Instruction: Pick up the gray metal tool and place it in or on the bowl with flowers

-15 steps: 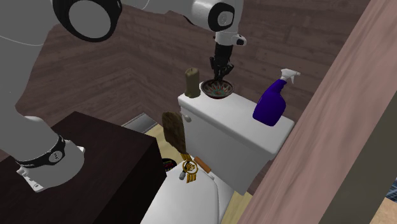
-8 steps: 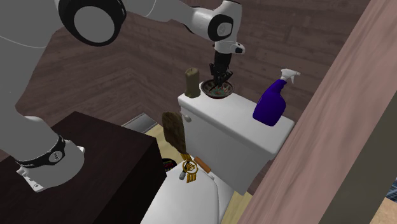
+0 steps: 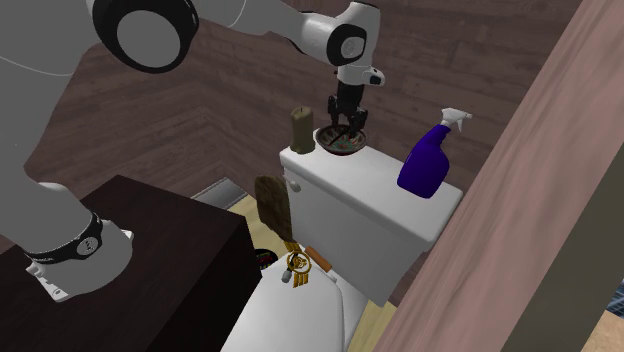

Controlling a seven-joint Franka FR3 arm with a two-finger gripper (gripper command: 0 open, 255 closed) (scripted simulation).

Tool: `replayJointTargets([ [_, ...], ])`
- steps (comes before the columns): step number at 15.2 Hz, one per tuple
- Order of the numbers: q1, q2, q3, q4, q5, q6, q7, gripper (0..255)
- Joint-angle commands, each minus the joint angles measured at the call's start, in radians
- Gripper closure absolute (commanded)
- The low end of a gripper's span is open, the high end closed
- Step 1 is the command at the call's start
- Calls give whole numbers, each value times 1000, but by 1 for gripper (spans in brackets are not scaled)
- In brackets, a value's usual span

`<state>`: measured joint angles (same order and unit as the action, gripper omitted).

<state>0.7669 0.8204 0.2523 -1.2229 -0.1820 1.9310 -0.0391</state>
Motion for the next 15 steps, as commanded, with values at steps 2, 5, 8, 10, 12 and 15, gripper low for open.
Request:
replayJointTargets([
  [2, 0, 0, 0, 0, 0, 0, 0, 0],
  [5, 1, -9, 2, 19, 2, -28, -2, 0],
  [8, 6, -24, 5, 88, 8, -111, -8, 0],
  [10, 6, -25, 5, 88, 8, -111, -8, 0],
  [12, 6, -24, 5, 88, 8, -111, -8, 0],
  [15, 6, -24, 5, 88, 8, -111, -8, 0],
])
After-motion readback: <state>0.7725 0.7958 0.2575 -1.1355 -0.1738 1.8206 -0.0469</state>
